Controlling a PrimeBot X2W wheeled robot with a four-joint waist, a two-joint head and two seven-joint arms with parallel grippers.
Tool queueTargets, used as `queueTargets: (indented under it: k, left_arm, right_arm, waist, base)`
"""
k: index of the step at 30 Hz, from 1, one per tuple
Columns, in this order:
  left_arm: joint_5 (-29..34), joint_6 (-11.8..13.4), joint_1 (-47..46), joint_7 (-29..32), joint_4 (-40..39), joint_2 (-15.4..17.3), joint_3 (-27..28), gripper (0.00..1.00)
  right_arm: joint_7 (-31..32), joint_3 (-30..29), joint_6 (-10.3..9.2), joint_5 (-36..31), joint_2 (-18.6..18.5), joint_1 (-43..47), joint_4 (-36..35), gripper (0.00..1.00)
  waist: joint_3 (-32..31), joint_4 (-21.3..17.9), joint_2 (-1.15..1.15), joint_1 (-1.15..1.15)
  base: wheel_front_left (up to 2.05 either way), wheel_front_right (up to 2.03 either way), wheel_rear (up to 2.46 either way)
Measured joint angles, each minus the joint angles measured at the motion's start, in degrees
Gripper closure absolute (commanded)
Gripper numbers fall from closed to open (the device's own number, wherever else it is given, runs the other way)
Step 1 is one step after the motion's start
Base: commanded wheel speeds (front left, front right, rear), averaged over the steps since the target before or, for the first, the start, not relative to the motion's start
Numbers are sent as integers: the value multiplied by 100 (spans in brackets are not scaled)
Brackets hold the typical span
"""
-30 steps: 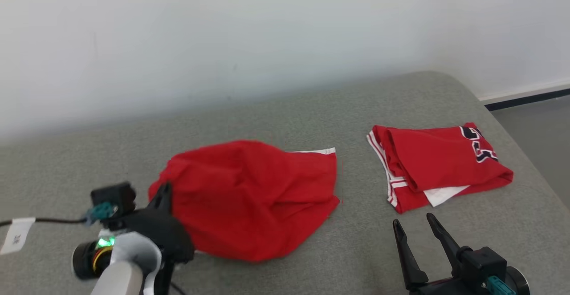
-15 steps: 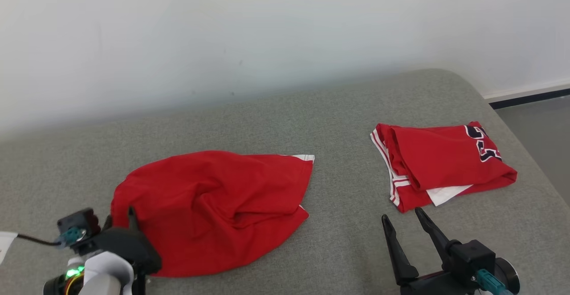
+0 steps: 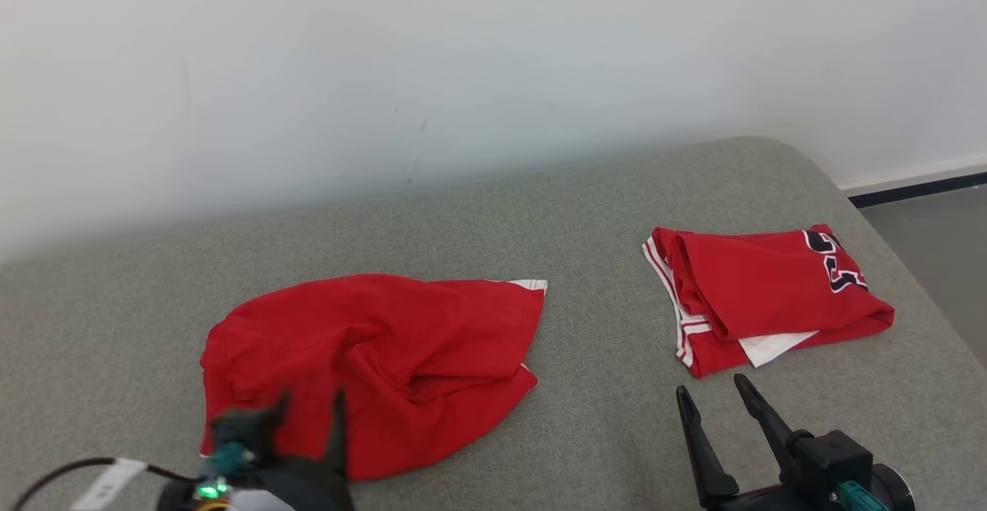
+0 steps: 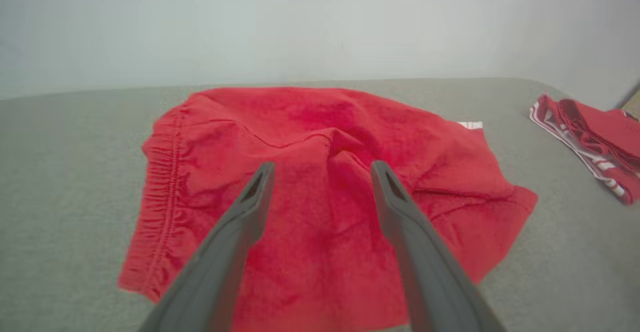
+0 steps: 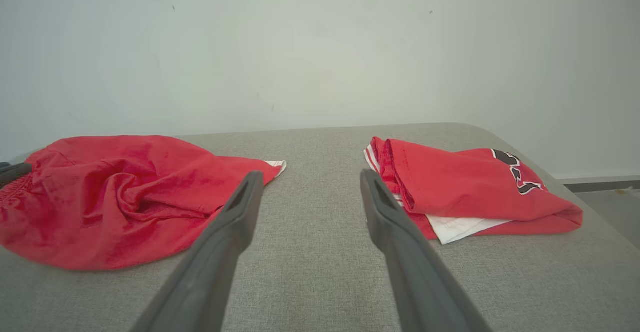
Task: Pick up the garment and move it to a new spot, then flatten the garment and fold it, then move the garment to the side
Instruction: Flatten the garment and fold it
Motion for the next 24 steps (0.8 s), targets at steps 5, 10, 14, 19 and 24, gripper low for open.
queueTargets:
  k: [5, 10, 14, 19, 24]
  left_arm:
    - [86, -51, 260, 818, -88, -220, -487, 0]
    - [-230, -26, 182, 1432, 102, -427, -477, 0]
    - [-533, 63, -38, 1492, 203, -556, -266, 0]
    - [-677, 320, -285, 1772, 548, -612, -147, 0]
    - [-676, 505, -540, 1813, 854, -581, -52, 0]
  right_arm:
    - [9, 104, 0, 5, -1, -19, -22, 0]
    - [24, 180, 0, 36, -15, -48, -19, 0]
    - [24, 175, 0, 36, -23, -73, -18, 0]
    - [1, 183, 0, 36, -25, -85, -16, 0]
    - [-36, 238, 0, 37, -18, -137, -9, 0]
  waist:
    - [14, -22, 0, 0]
    - [77, -151, 0, 0]
    - [143, -304, 0, 0]
    - [242, -491, 1, 0]
    - [353, -641, 0, 0]
  base:
    - [0, 0, 0]
    - [0, 0, 0]
    - [0, 0, 0]
    - [0, 0, 0]
    - [0, 0, 0]
